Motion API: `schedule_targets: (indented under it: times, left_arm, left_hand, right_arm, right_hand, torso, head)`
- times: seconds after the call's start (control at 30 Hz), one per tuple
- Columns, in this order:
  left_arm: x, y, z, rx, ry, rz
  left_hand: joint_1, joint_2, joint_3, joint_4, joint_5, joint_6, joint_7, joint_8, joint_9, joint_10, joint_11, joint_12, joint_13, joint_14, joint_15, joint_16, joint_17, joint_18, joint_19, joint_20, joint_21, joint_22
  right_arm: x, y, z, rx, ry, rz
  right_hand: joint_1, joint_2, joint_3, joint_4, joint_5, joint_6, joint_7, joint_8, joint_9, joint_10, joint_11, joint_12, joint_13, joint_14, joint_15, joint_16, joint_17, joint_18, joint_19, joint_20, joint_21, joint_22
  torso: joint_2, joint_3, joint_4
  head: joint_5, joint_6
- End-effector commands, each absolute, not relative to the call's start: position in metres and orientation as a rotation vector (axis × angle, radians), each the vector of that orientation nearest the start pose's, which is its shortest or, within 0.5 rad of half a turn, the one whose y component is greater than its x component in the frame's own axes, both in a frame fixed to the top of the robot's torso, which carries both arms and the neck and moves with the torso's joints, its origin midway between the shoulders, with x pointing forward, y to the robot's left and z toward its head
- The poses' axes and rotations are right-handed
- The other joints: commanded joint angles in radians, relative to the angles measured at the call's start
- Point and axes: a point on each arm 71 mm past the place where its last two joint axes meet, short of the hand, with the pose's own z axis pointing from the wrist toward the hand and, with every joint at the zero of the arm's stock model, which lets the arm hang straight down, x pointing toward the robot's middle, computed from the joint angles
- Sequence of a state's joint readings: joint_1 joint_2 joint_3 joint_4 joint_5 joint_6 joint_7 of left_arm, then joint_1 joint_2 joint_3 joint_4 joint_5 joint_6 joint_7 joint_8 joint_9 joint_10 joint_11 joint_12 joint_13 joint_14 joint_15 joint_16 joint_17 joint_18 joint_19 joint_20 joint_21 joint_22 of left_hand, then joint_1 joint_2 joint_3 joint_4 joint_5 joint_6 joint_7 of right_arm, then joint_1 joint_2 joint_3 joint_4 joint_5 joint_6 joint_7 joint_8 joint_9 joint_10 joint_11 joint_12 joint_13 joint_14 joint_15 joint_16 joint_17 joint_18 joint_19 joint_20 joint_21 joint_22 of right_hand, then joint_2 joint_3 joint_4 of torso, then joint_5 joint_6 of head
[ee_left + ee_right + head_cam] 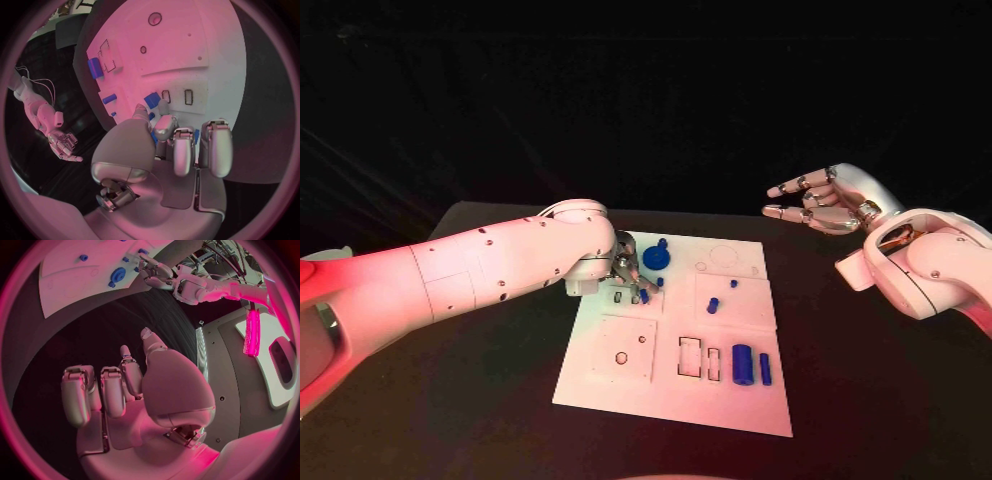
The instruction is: Assemble the parts on the task board
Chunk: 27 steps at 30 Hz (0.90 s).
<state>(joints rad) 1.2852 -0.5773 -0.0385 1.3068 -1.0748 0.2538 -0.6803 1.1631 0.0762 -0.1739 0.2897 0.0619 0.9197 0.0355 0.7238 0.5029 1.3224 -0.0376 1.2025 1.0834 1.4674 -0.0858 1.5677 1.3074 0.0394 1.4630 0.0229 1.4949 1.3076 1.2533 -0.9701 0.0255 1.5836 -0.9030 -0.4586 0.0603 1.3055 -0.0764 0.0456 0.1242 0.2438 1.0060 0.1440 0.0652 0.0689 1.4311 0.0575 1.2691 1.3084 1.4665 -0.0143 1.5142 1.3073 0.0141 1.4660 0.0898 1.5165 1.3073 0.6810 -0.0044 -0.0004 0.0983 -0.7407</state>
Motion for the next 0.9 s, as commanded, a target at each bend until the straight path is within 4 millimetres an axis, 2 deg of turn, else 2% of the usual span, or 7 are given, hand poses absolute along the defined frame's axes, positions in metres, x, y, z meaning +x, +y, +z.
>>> schedule_targets:
  times: [0.03,0.77,0.9]
  left_arm:
    - [0.5203,0.1492,-0.2034,-0.096,2.399,-0.24]
    - [0.5196,0.1464,-0.2046,-0.088,2.41,-0.246]
    - [0.5197,0.1462,-0.2046,-0.094,2.411,-0.25]
  left_hand:
    - [0.011,0.001,0.0,-0.007,0.003,-0.003,-0.003,0.006,0.002,0.006,0.002,0.003,0.0,0.103,-0.008,0.003,0.263,-0.012,0.067,-0.007,0.0,0.131]
    - [0.073,0.007,0.022,-0.024,0.007,-0.011,-0.004,0.014,0.011,0.004,0.001,0.0,-0.003,0.103,-0.009,0.003,0.263,-0.011,0.065,-0.009,-0.003,0.128]
    - [0.101,0.013,0.041,-0.035,0.008,-0.015,-0.005,0.014,0.012,0.002,0.0,-0.002,-0.005,0.103,-0.01,0.003,0.263,-0.011,0.064,-0.009,-0.004,0.127]
  right_arm:
    - [0.491,-0.2513,-0.1229,0.355,1.483,0.936]
    - [0.4914,-0.2489,-0.1261,0.359,1.498,0.935]
    - [0.4915,-0.2487,-0.1263,0.358,1.498,0.935]
  right_hand:
    - [0.001,0.011,-0.005,0.0,0.007,-0.003,-0.001,0.001,0.0,-0.007,-0.001,-0.006,0.075,0.078,-0.002,-0.005,0.152,0.015,0.036,0.0,-0.006,0.144]
    - [0.002,0.012,-0.006,0.001,0.012,-0.003,-0.001,0.001,0.0,-0.007,-0.001,-0.005,0.075,0.079,-0.003,-0.005,0.154,0.015,0.035,0.0,-0.007,0.142]
    - [0.002,0.012,-0.006,0.001,0.012,-0.003,-0.001,0.001,0.0,-0.007,-0.001,-0.005,0.075,0.079,-0.003,-0.005,0.154,0.015,0.035,0.0,-0.007,0.142]
  torso:
    - [0.0,0.0002,0.0002]
    - [0.001,0.0,0.0007]
    - [0.001,-0.0006,0.0004]
  head:
    - [0.0,-0.001]
    - [0.002,-0.004]
    - [0.003,-0.006]
